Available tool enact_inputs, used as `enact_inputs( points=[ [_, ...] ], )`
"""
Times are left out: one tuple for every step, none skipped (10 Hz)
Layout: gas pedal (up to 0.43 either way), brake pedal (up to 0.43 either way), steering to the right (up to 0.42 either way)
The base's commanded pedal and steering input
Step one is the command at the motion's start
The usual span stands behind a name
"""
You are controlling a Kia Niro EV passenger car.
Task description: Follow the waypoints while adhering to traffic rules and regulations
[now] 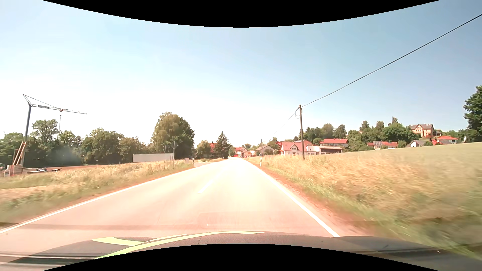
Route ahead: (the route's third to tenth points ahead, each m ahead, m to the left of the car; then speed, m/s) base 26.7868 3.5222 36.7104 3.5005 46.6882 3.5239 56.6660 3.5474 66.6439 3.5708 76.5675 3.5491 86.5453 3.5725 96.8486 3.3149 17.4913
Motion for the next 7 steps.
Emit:
enact_inputs(
  points=[
    [0.000, 0.000, 0.000],
    [0.000, 0.000, 0.000],
    [0.000, 0.000, 0.000],
    [0.000, 0.000, 0.000],
    [0.000, 0.000, 0.000],
    [0.000, 0.000, 0.000],
    [0.000, 0.000, 0.000]
  ],
)
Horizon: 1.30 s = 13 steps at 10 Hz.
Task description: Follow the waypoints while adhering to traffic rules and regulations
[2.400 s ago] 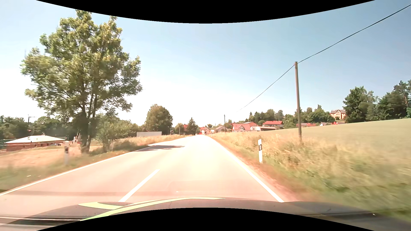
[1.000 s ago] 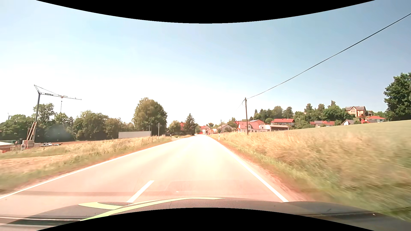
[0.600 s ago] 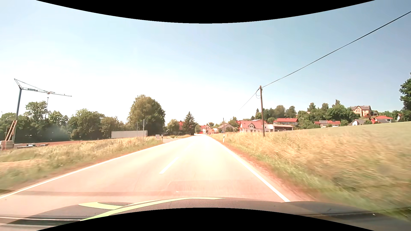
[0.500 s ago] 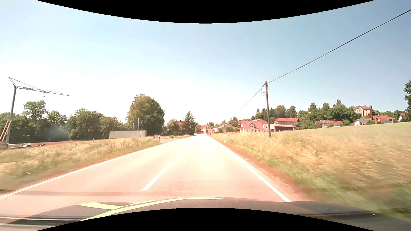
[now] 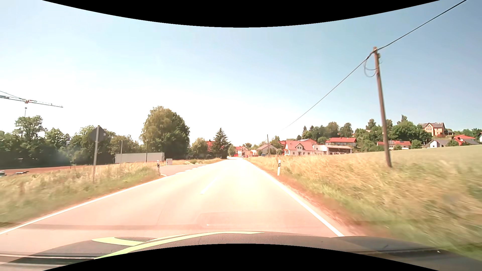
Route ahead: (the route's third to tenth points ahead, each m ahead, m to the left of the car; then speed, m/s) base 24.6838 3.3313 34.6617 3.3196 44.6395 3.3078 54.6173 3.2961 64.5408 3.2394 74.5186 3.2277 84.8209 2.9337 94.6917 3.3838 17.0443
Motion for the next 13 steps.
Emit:
enact_inputs(
  points=[
    [0.000, 0.000, 0.000],
    [0.000, 0.000, 0.000],
    [0.000, 0.000, 0.000],
    [0.000, 0.024, 0.000],
    [0.000, 0.055, 0.001],
    [0.000, 0.079, 0.003],
    [0.000, 0.098, 0.003],
    [0.000, 0.116, 0.003],
    [0.000, 0.122, 0.003],
    [0.000, 0.134, 0.003],
    [0.000, 0.152, 0.003],
    [0.000, 0.171, 0.003],
    [0.000, 0.177, 0.003]
  ],
)
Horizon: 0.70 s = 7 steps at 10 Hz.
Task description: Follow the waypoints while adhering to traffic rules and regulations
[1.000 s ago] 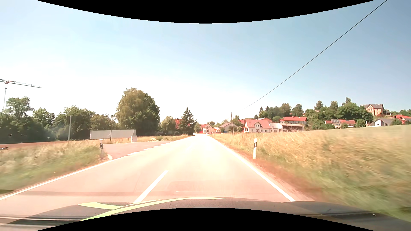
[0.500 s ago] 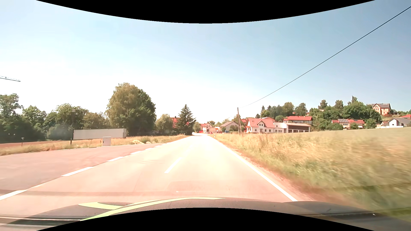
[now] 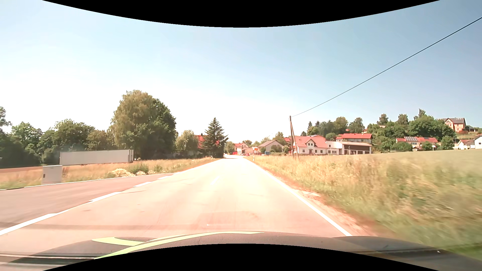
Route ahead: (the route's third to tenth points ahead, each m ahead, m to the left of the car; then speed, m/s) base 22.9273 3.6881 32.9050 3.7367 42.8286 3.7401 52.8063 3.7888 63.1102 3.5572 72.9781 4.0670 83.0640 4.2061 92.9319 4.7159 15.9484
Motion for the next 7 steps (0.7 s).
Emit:
enact_inputs(
  points=[
    [0.000, 0.171, 0.002],
    [0.000, 0.177, 0.002],
    [0.000, 0.177, 0.001],
    [0.000, 0.177, 0.001],
    [0.000, 0.177, 0.001],
    [0.000, 0.177, 0.000],
    [0.000, 0.183, 0.000]
  ],
)
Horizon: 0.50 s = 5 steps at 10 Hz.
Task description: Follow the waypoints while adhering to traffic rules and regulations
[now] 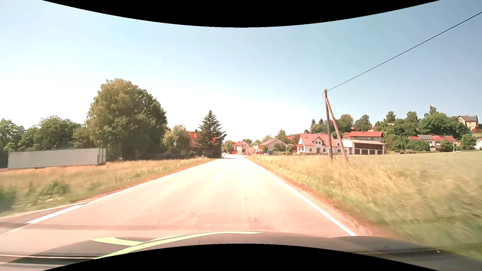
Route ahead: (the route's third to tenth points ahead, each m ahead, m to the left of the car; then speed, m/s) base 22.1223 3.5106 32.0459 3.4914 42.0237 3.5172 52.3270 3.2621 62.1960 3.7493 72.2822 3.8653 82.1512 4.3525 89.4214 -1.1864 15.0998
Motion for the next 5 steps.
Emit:
enact_inputs(
  points=[
    [0.000, 0.183, 0.001],
    [0.000, 0.183, 0.002],
    [0.000, 0.189, 0.004],
    [0.000, 0.189, 0.006],
    [0.000, 0.189, 0.005]
  ],
)
